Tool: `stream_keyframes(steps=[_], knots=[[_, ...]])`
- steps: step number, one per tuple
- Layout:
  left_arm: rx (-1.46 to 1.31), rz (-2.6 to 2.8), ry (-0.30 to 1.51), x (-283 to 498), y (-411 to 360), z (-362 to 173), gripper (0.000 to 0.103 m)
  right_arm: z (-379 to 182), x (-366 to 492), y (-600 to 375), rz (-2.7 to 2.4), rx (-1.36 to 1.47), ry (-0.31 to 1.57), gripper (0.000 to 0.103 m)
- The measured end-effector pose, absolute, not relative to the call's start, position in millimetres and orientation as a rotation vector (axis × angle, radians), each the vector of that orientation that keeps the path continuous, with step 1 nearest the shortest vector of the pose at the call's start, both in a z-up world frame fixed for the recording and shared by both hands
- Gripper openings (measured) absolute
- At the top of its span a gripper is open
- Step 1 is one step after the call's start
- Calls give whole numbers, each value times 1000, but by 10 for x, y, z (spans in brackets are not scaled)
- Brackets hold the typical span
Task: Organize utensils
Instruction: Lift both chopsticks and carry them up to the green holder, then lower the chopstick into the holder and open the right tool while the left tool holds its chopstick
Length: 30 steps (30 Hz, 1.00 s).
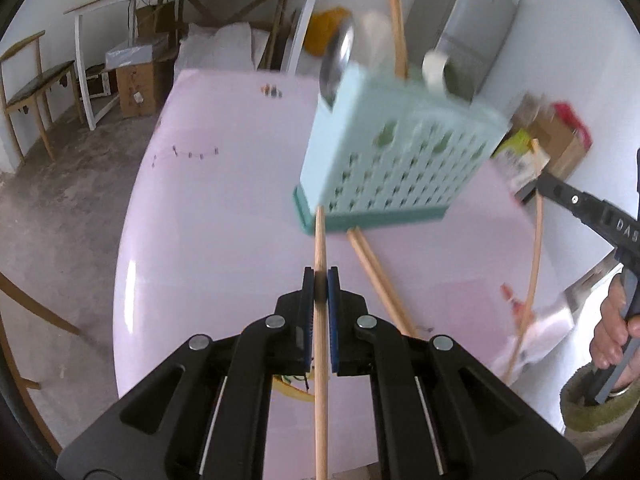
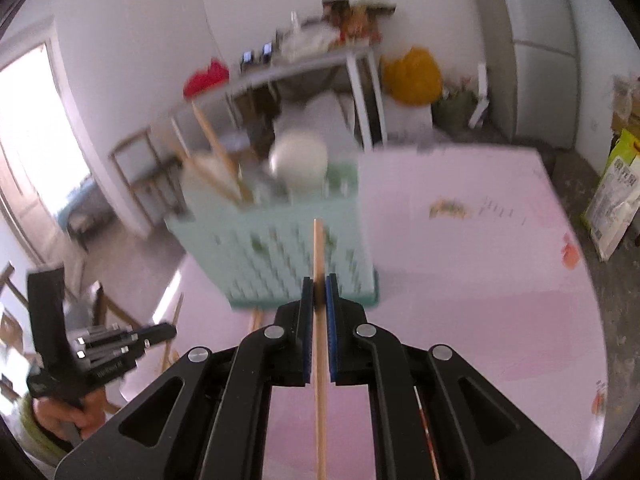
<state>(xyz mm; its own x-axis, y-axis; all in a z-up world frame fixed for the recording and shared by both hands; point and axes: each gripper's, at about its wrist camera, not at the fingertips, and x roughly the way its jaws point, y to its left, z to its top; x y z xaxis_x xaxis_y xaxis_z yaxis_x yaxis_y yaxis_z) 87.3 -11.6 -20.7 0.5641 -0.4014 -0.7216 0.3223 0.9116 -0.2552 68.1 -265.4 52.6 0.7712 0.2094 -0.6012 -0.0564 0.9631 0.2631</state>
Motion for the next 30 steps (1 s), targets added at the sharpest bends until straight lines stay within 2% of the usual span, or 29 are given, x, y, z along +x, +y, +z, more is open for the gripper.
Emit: stream_keyframes(steps=[9, 24, 30], knots=[[-189, -464, 744, 794, 72, 77, 5, 1185, 555, -2761, 136, 239, 471, 6], [-238, -481, 669, 758, 183, 244, 5, 2313, 638, -2738, 184, 137, 203, 6], [-245, -492, 654, 732, 193, 274, 5, 2271, 911, -2708, 114, 91, 193, 6]])
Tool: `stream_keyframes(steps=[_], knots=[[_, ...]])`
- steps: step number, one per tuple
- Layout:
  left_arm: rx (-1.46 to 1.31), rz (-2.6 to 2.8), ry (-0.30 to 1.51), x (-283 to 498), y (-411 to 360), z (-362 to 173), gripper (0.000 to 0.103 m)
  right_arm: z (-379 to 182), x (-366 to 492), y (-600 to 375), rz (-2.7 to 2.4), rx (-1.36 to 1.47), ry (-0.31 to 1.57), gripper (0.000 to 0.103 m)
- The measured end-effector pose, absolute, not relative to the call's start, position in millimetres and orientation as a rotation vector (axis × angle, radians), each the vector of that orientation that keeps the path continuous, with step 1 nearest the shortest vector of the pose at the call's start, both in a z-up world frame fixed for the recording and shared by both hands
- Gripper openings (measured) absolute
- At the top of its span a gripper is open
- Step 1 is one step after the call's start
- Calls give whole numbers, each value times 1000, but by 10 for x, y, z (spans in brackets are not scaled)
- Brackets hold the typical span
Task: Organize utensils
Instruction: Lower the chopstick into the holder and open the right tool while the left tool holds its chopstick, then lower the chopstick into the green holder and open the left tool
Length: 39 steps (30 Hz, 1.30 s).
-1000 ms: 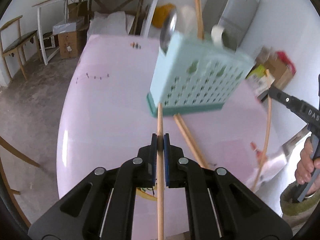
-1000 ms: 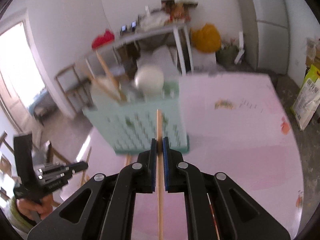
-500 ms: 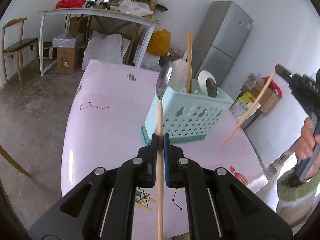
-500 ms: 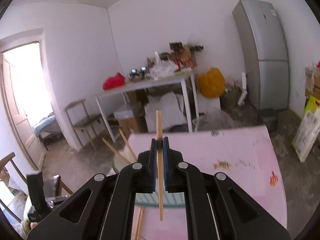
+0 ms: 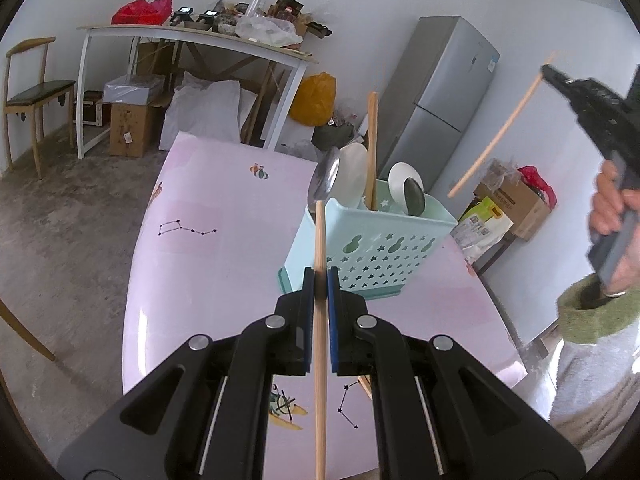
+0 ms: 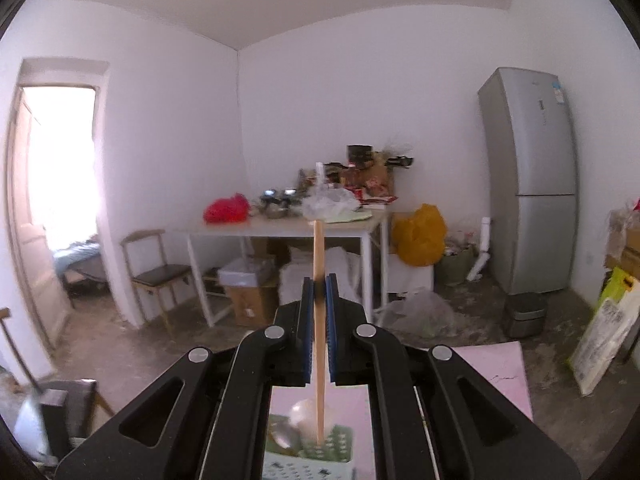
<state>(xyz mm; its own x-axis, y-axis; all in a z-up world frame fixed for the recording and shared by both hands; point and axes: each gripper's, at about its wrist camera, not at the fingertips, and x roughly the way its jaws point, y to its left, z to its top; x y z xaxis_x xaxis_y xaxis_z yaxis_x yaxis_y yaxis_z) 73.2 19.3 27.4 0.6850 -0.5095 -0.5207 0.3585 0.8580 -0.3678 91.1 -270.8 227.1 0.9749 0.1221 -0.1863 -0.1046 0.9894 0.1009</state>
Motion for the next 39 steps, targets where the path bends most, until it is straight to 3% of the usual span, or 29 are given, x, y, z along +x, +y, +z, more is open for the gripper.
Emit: stream_keyframes(steps=[12, 13, 16, 17, 27, 33, 39], knots=[[-264, -561, 575, 656, 252, 466, 5, 1281, 1499, -2917, 110, 198, 466, 7], [-263, -564, 566, 647, 254, 487, 5, 1259, 1470, -2960, 115, 216, 471, 11], [-278, -585, 547, 645, 270, 566, 5, 1282, 1340, -3083, 103, 254, 430, 39], [-285, -591, 543, 655, 276, 583, 5, 1305, 1276, -3134, 96, 269, 409, 41], [-336, -716, 395, 764, 175, 1230, 5, 1244, 737, -3367, 88, 388, 350, 43], [-299, -705, 182, 997, -88, 1810, 5, 1066, 601, -3426, 89, 431, 370, 43], [-297, -599, 97, 1313, -350, 1913, 5, 956, 613, -3492, 98, 460, 384, 43]])
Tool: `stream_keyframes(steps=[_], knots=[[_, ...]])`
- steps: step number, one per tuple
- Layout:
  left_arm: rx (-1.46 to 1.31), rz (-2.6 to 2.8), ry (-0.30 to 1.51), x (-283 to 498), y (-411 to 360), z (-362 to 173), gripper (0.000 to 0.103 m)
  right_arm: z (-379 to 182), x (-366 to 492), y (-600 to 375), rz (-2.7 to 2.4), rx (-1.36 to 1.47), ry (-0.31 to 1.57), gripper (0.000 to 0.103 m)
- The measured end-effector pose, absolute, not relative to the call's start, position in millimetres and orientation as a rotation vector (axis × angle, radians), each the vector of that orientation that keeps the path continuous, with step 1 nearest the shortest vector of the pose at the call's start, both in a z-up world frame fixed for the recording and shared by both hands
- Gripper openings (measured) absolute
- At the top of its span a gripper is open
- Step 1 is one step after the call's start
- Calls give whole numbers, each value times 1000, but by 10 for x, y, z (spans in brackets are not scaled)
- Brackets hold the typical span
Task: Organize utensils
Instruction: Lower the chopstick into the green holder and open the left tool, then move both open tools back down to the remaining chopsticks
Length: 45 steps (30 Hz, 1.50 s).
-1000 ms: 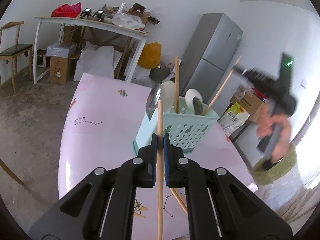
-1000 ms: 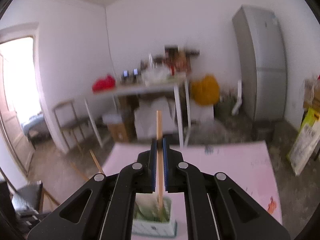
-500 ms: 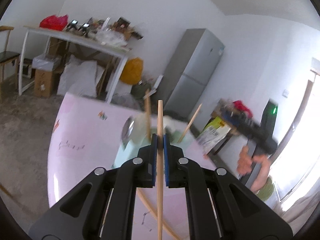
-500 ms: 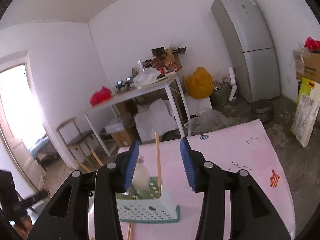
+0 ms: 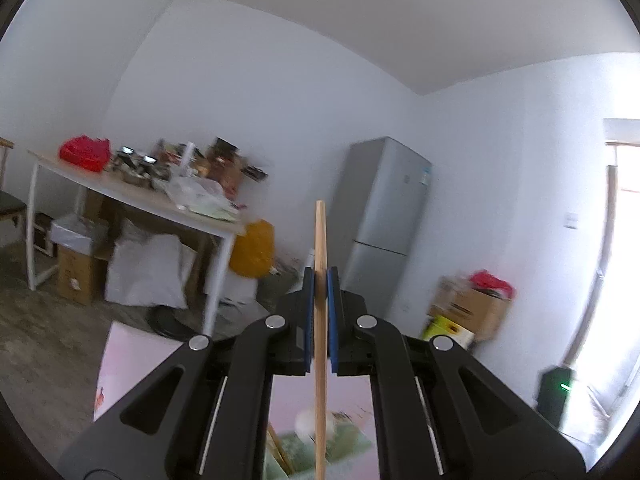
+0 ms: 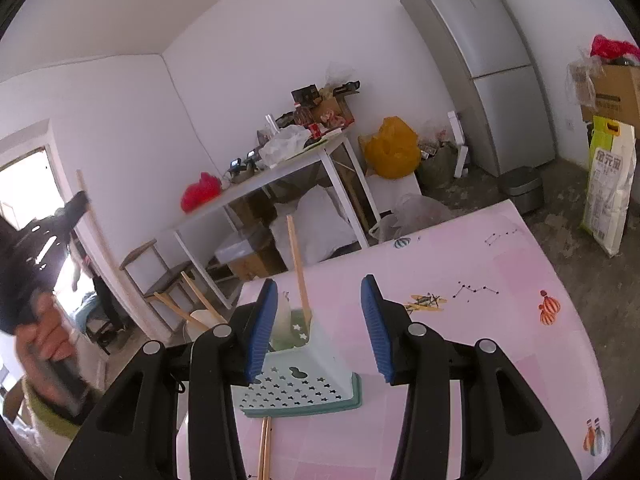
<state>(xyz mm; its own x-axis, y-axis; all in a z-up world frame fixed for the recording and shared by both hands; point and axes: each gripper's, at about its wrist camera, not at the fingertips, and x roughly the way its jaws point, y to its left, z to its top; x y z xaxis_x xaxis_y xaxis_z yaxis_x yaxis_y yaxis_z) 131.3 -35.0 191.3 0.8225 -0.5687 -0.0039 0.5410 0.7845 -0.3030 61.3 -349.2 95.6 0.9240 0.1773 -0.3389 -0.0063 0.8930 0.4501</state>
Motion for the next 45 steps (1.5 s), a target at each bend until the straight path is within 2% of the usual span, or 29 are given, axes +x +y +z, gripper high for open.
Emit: stream_keyframes(steps=[8, 17, 18, 21, 31, 35, 41, 45], knots=[[-348, -489, 130, 1767, -646, 1586, 5, 816, 667, -3551, 108, 479, 405, 43], [-422, -472, 238, 1812, -716, 1127, 6, 724, 668, -3602, 104, 499, 422, 43], [-429, -481, 257, 1780, -707, 1075, 10, 718, 662, -3599, 104, 499, 424, 43], [-427, -485, 279, 1667, -648, 1001, 34, 714, 621, -3579, 102, 497, 427, 43], [-270, -512, 308, 1016, -399, 969, 58, 647, 489, -3466, 108, 490, 456, 43], [-137, -511, 446, 784, -414, 690, 62, 529, 411, -3306, 123, 447, 514, 43], [12, -483, 743, 570, -549, -50, 63, 133, 351, -3000, 146, 403, 668, 46], [90, -456, 861, 535, -647, -445, 63, -99, 338, -2853, 156, 415, 750, 46]])
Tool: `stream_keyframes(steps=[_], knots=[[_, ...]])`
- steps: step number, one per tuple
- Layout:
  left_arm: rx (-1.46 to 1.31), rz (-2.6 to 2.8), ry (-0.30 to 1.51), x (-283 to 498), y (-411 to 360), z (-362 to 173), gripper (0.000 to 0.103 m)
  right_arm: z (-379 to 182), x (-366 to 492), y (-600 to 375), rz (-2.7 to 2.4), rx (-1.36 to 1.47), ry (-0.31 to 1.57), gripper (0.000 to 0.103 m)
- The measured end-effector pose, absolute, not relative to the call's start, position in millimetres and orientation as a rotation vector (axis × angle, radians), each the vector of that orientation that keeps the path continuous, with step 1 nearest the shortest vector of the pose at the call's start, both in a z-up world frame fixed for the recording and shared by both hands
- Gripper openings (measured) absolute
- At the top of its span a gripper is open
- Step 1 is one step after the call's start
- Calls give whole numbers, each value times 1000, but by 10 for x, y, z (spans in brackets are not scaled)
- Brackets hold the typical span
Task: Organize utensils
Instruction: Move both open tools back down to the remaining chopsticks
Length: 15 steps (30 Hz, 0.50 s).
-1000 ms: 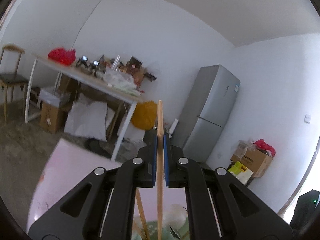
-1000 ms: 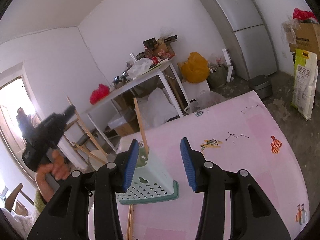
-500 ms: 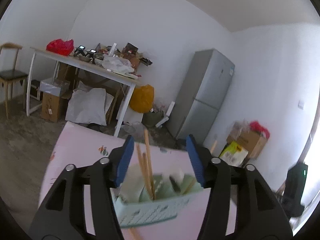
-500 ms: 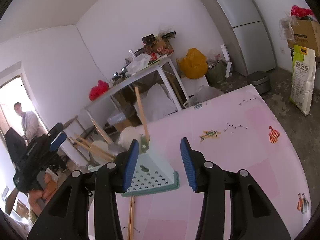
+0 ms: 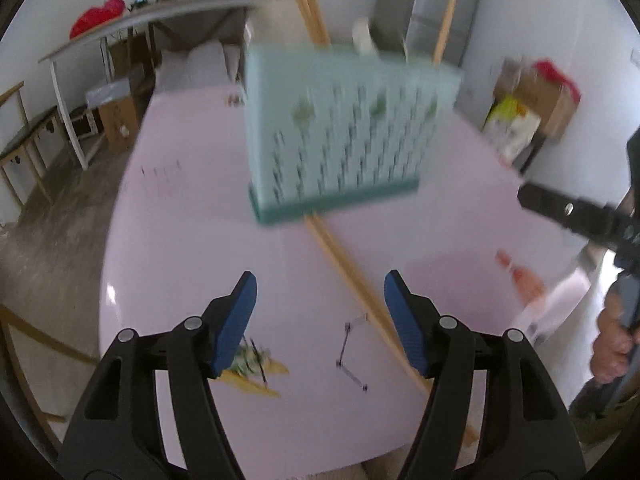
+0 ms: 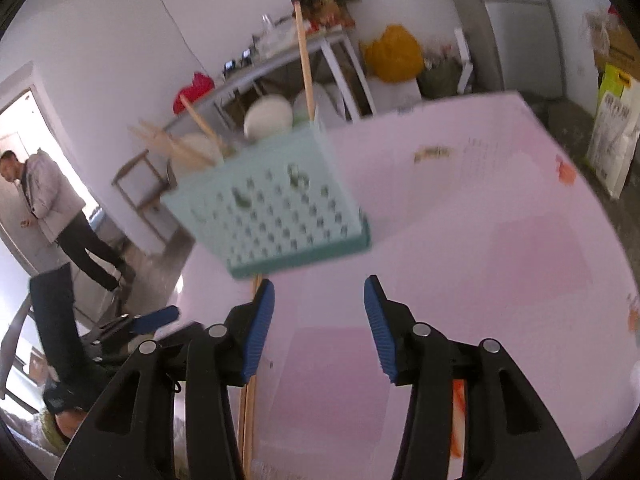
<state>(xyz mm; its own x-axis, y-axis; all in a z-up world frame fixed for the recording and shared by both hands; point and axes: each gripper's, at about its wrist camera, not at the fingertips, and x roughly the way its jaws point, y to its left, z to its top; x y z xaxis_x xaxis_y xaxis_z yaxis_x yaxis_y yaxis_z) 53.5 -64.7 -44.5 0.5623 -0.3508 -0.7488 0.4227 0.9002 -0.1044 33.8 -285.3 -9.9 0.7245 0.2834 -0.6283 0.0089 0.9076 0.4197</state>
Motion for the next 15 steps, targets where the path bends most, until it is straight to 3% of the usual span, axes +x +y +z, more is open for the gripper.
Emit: stream_keyframes(steps=[15], knots=[[213, -431, 895, 514, -797, -768, 63, -242, 395, -2607, 200, 407, 809, 46]])
